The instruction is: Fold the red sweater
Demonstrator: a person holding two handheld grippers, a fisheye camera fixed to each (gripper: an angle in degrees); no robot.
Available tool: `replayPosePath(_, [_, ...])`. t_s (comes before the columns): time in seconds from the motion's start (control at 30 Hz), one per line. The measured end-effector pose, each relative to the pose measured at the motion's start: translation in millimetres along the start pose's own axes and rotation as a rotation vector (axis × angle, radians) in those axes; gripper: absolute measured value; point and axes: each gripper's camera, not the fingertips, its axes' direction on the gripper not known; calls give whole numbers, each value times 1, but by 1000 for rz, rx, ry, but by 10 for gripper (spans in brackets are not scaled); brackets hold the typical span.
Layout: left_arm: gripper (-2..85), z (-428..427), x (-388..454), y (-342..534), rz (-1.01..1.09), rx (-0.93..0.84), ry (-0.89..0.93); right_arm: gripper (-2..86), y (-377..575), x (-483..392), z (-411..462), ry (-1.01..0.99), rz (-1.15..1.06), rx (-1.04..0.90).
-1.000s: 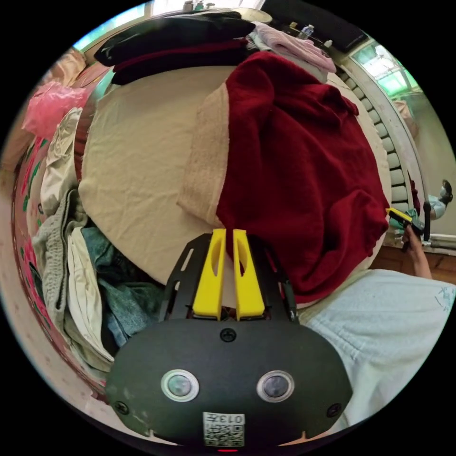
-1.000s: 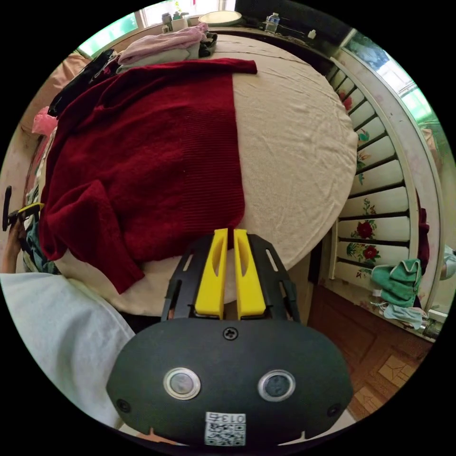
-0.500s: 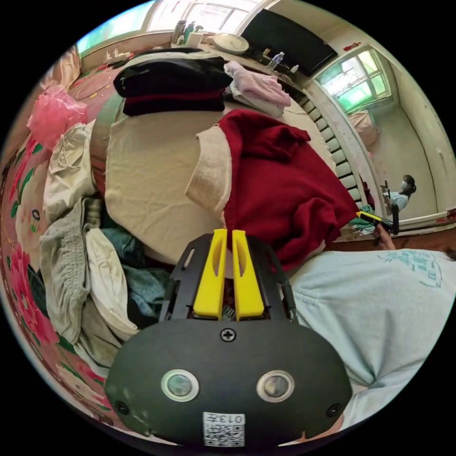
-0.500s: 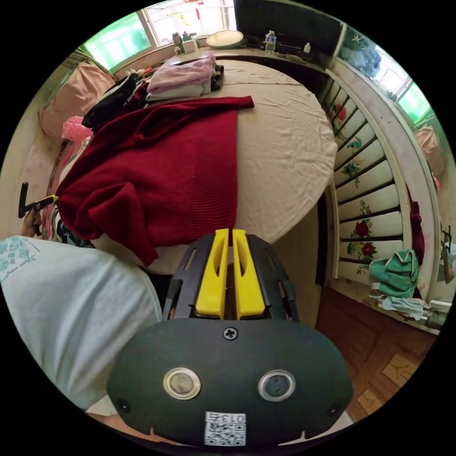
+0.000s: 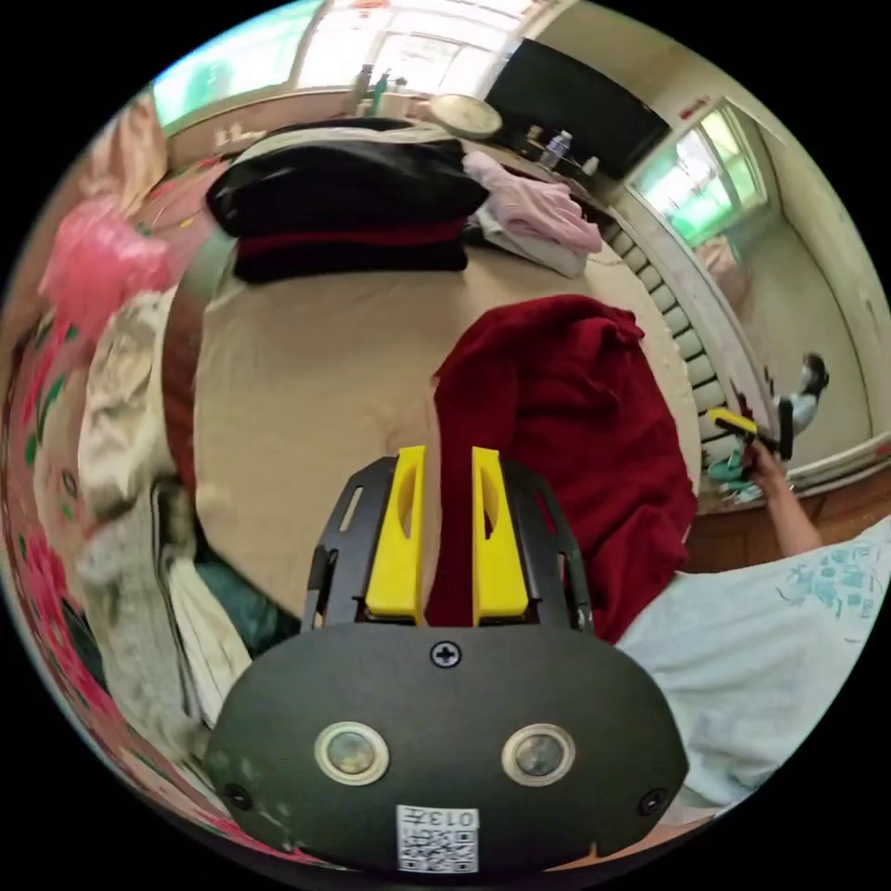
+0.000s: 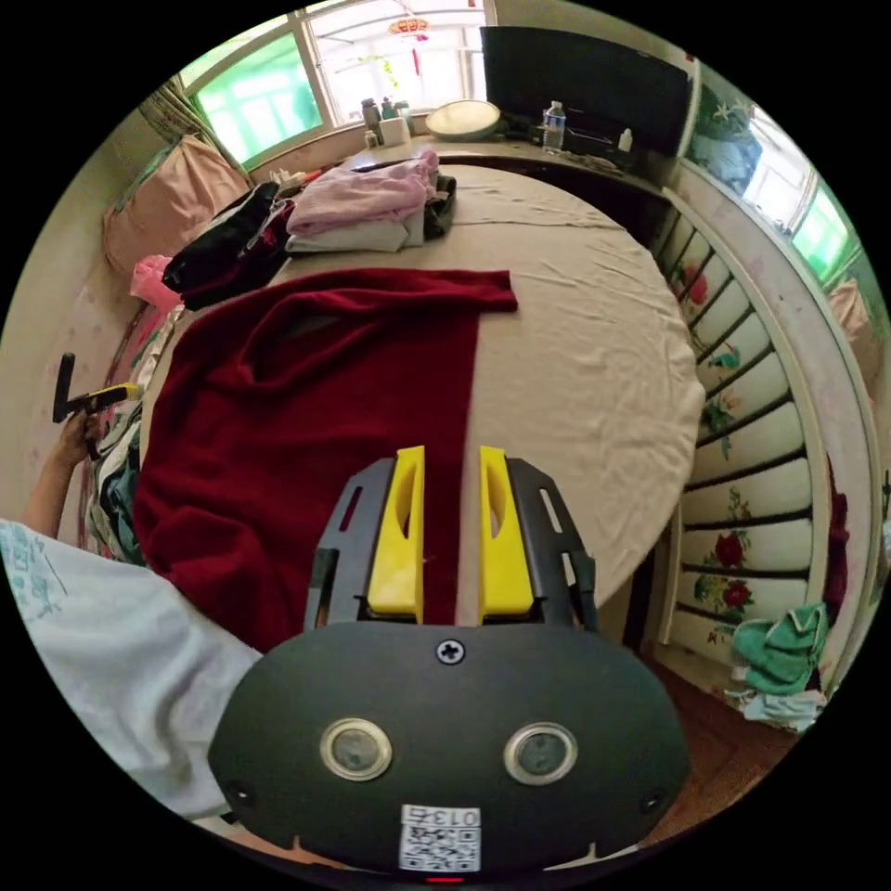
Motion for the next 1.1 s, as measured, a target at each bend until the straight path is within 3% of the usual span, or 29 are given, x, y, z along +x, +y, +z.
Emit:
replayPosePath(0.13, [116, 47, 51, -97, 199, -41, -65, 95, -86, -21, 49, -34, -95, 7])
replayPosePath(0.23, [136, 93, 79, -148, 313, -174, -167, 109, -145, -29, 94, -47, -128, -47])
replayPosePath(0.33, [85, 138, 83, -172, 358, -335, -241, 94, -184, -19, 138, -76, -84, -141])
replayPosePath(0.43, [45, 152, 82, -178, 358, -375, -176, 37, -204, -19, 161, -129, -104, -191])
replayPosePath(0.53, [33, 134, 85, -175, 360, -298, -174, 24, -221, -38, 158, -38, -219, -180])
replayPosePath(0.63, [32, 99, 84, -164, 362, -133, -154, 21, -236, -62, 127, 27, -340, 40])
replayPosePath(0.73, [39, 98, 52, -155, 199, -52, -246, 20, -249, -77, 110, 45, -327, 256])
replayPosePath(0.87, [60, 126, -27, -133, -142, -102, -152, 34, -263, -74, 125, -3, -302, 110])
replayPosePath(0.97, [75, 117, -44, -116, -197, -41, -40, 77, -234, -60, 106, 50, -353, 128])
replayPosePath(1.1, [87, 92, -24, -106, -86, 39, -153, 100, -176, -43, 113, 119, -464, 73])
